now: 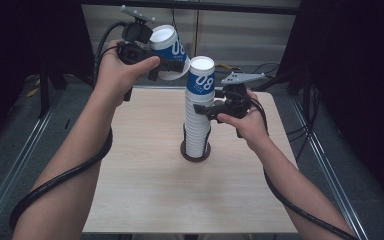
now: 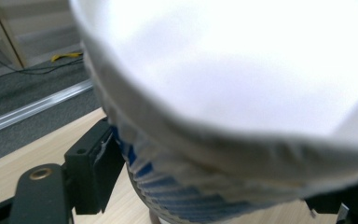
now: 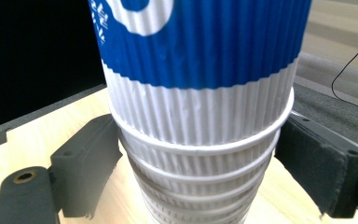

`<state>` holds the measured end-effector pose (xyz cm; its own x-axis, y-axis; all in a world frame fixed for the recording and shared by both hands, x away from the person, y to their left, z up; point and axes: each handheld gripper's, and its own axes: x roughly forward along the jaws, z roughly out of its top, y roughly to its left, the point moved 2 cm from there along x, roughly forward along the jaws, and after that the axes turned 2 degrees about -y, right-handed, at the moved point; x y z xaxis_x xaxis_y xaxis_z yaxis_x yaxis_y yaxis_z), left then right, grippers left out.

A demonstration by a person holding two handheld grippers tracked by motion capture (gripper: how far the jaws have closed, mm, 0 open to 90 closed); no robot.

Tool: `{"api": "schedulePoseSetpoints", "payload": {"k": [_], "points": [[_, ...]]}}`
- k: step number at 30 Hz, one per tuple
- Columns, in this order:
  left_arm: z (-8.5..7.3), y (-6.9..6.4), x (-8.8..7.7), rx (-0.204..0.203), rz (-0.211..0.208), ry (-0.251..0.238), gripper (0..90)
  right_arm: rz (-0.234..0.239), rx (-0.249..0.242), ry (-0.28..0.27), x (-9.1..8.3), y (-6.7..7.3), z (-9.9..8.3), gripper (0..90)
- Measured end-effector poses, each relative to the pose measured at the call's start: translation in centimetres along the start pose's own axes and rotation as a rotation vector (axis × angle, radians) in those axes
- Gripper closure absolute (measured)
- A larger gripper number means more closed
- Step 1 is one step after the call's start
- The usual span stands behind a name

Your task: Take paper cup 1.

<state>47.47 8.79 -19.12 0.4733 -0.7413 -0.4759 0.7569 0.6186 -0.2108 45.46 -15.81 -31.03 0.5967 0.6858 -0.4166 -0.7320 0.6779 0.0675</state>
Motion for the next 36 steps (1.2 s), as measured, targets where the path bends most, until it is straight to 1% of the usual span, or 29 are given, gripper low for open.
{"api": "schedulePoseSetpoints", "payload": {"k": [2, 6, 10, 14, 16, 20, 22, 23, 25, 29, 31, 33, 36], "points": [[-0.5, 0.4, -0.4, -0.009, -0.003, 0.003, 20.1, 0.0, 0.0, -0.001, -0.1, 0.0, -0.1, 13.3], [-1.5, 1.2, -0.9, -0.021, 0.006, 0.007, 20.0, -0.005, -0.014, -0.001, -0.2, 0.1, -0.4, 13.2], [-2.7, 1.8, -1.0, -0.042, 0.003, 0.005, 20.0, -0.002, -0.015, 0.008, -0.3, 0.2, -0.8, 13.6], [-4.1, 2.3, -0.8, -0.053, 0.001, 0.016, 20.0, -0.004, -0.028, 0.004, -0.6, 0.3, -1.1, 13.5], [-4.7, 2.4, -0.7, -0.059, -0.003, 0.016, 20.0, 0.0, -0.023, 0.003, -0.7, 0.3, -1.4, 13.6], [-6.1, 2.7, -0.3, -0.073, -0.018, 0.023, 20.0, -0.004, -0.034, 0.013, -1.0, 0.4, -1.8, 13.6], [-6.6, 2.8, -0.2, -0.081, -0.022, 0.026, 20.0, 0.007, -0.033, 0.01, -1.1, 0.4, -2.1, 13.5], [-6.9, 2.9, -0.1, -0.078, -0.021, 0.034, 20.0, 0.009, -0.034, 0.011, -1.1, 0.5, -2.3, 13.5], [-7.3, 2.9, 0.1, -0.091, -0.026, 0.03, 20.0, 0.009, -0.042, 0.02, -1.2, 0.6, -2.6, 13.6], [-8.1, 2.8, 0.5, -0.08, -0.029, 0.048, 20.0, 0.023, -0.054, 0.025, -1.2, 1.0, -3.5, 13.6], [-8.5, 2.7, 0.6, -0.061, -0.021, 0.066, 20.0, 0.024, -0.06, 0.036, -1.2, 1.1, -3.8, 13.5], [-8.9, 2.5, 0.8, -0.052, -0.023, 0.078, 20.0, 0.032, -0.07, 0.044, -1.2, 1.3, -4.2, 13.5], [-9.6, 2.3, 1.1, -0.019, -0.015, 0.106, 20.0, 0.034, -0.089, 0.053, -1.4, 1.5, -4.6, 13.5]]}}
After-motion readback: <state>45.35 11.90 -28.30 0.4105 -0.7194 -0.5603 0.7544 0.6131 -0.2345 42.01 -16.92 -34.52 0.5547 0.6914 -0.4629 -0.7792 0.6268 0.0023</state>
